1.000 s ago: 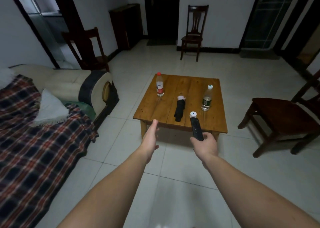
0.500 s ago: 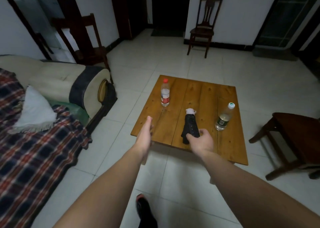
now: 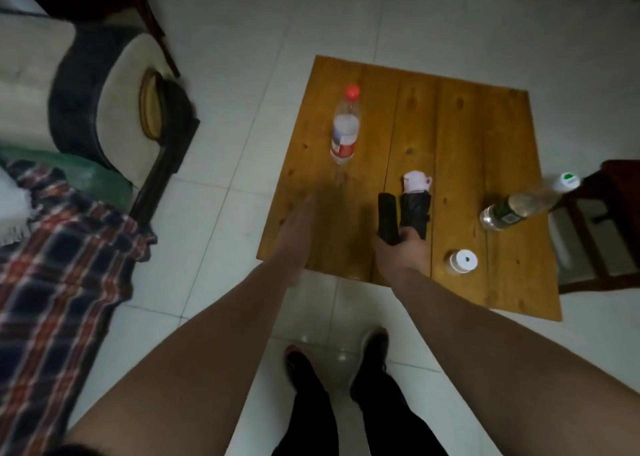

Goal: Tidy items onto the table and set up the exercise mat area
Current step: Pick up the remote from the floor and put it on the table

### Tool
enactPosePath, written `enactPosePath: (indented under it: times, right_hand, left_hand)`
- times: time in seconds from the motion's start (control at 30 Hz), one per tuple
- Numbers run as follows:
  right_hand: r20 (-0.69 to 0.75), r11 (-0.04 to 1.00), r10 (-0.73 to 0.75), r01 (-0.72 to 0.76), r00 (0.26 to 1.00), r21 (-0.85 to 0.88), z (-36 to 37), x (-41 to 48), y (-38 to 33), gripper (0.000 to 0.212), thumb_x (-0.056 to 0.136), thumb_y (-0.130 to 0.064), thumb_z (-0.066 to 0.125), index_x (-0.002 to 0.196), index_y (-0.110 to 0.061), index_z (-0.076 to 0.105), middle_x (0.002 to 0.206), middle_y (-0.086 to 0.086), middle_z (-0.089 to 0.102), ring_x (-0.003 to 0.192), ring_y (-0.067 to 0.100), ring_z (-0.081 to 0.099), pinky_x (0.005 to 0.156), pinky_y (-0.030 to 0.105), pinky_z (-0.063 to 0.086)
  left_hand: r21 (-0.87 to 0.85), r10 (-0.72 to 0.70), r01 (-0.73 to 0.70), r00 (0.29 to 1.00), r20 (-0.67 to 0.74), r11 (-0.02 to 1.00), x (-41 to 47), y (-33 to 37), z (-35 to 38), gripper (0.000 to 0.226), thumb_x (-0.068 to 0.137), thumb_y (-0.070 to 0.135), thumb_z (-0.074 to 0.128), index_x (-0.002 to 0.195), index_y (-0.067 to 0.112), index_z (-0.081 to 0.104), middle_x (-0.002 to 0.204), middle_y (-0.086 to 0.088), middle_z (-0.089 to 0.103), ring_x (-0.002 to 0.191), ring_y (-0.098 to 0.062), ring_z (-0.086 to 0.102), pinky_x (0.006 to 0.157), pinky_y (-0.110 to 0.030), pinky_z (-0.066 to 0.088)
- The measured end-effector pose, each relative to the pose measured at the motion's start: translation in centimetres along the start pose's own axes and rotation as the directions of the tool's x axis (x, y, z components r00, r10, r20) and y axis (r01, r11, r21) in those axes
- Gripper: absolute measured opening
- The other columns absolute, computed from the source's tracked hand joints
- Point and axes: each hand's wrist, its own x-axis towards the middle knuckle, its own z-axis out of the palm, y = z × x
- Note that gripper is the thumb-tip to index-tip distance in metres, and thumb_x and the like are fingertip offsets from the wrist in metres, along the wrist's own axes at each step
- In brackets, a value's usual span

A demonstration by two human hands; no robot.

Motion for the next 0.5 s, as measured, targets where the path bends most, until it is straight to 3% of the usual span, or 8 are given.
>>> enactPosePath:
  times: [0.07, 0.27, 0.4, 0.5]
  right_hand:
    - [0.030, 0.999, 0.033, -0.032, 0.999, -0.025, 2.2, 2.1, 0.1, 0.047, 0.083, -0.033, 0.066, 0.126, -0.019, 0.055, 0.118, 0.010, 0.057, 0.094, 0.026, 0.060, 0.083, 0.044, 0.057]
    - [0.106, 0.984, 0.109, -0.093, 0.988, -0.149, 7.3, 7.6, 2.2, 0.049, 0.081, -0.033, 0.067, 0.125, -0.021, 0.049, 0.117, 0.008, 0.055, 0.095, 0.030, 0.061, 0.082, 0.048, 0.058]
    - [0.124, 0.975, 0.117, -0.090, 0.985, -0.202, 9.1, 9.6, 3.2, 0.055, 0.085, -0.032, 0.069, 0.132, -0.019, 0.043, 0.126, 0.008, 0.049, 0.107, 0.030, 0.056, 0.085, 0.043, 0.055]
    - [0.136, 0.969, 0.113, -0.079, 0.984, -0.234, 9.8, 10.5, 4.0, 0.057, 0.087, -0.033, 0.069, 0.134, -0.019, 0.041, 0.132, 0.008, 0.045, 0.112, 0.030, 0.054, 0.092, 0.044, 0.052]
  left_hand:
    - [0.015, -0.018, 0.018, 0.999, -0.034, 1.000, 2.0, -0.6, 0.2, 0.072, 0.081, 0.080, 0.040, 0.141, 0.040, 0.041, 0.141, 0.007, 0.052, 0.127, -0.023, 0.053, 0.103, -0.058, 0.041]
    - [0.007, -0.083, 0.083, 0.996, -0.036, 0.997, 6.2, -2.7, 2.5, 0.043, 0.096, 0.062, 0.030, 0.129, 0.039, 0.044, 0.116, 0.018, 0.058, 0.108, -0.007, 0.056, 0.098, -0.036, 0.043]
    - [0.105, -0.087, 0.092, 0.995, -0.042, 0.990, 9.0, -4.7, 3.4, 0.079, 0.081, 0.074, 0.026, 0.148, 0.033, 0.032, 0.151, 0.005, 0.039, 0.141, -0.021, 0.035, 0.116, -0.047, 0.028]
    - [-0.084, -0.271, 0.266, 0.961, -0.055, 0.960, 10.1, -5.3, 3.9, 0.084, 0.069, 0.083, 0.036, 0.141, 0.040, 0.041, 0.133, 0.011, 0.052, 0.128, -0.022, 0.047, 0.113, -0.051, 0.030]
